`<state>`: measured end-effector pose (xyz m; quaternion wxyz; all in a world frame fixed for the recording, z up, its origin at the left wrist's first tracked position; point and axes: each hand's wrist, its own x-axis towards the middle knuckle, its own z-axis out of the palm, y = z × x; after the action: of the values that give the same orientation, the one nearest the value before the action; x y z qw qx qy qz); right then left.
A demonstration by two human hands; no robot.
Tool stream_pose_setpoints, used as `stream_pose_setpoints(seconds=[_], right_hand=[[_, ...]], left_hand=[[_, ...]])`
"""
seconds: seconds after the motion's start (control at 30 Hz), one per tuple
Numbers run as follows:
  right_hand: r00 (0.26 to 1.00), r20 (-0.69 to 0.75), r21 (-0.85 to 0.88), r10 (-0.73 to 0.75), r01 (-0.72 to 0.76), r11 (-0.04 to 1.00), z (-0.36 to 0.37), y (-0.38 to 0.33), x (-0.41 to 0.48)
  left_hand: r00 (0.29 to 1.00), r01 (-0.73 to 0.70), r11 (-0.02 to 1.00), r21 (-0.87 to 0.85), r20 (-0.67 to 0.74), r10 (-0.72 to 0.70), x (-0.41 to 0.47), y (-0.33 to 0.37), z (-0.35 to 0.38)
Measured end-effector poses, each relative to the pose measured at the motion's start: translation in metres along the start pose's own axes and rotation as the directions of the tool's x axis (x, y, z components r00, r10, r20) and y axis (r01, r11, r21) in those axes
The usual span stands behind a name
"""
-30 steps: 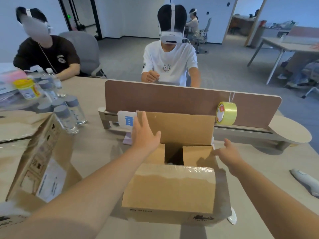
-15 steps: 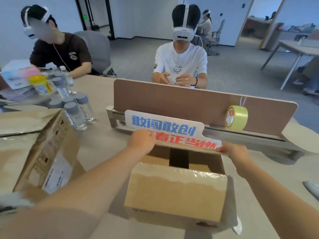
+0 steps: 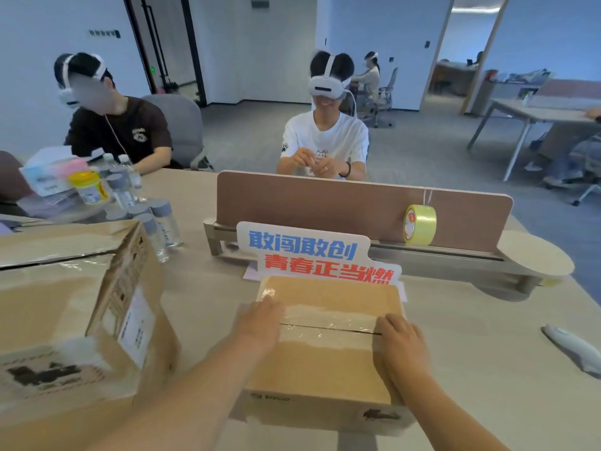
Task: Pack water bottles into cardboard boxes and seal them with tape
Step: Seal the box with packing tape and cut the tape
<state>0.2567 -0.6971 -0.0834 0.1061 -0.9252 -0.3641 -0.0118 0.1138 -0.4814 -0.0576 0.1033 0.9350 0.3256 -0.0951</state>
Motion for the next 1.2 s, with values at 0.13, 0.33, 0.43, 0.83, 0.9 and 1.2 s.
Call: stream_pose_setpoints(seconds=[0.13,0.33,0.43,0.83,0.9,1.2], right_hand=[[0.999,0.019,0.006,0.031,-0.031,1.000,-0.004,0.002,0.005],[0.996,0.074,-0.044,0.042,-0.039,0.998,-0.011,0.004,0.017],[0.989,0.127,0.131,0.079,-0.096,0.987,-0.023,0.016,0.048],[0.824,-0.016,0.813,0.566,-0.319,0.488,-0.121,0.112,0.198],[0.813,0.120,0.868,0.569,-0.365,0.338,-0.120,0.122,0.223],[0.857,0.393,0.898,0.334,-0.435,0.061,-0.090,0.144,0.274]], left_hand=[[0.997,0.074,0.995,0.068,-0.004,-0.074,0.001,0.013,0.009],[0.987,0.160,0.984,0.083,0.020,-0.162,0.025,0.034,-0.014],[0.984,0.178,0.981,-0.073,-0.006,-0.178,0.057,0.052,-0.039],[0.934,-0.314,0.856,-0.411,-0.294,0.201,0.212,0.199,-0.173],[0.917,-0.365,0.854,-0.370,-0.300,0.262,0.240,0.225,-0.180],[0.919,-0.392,0.880,-0.266,-0.089,0.383,0.316,0.286,-0.175]])
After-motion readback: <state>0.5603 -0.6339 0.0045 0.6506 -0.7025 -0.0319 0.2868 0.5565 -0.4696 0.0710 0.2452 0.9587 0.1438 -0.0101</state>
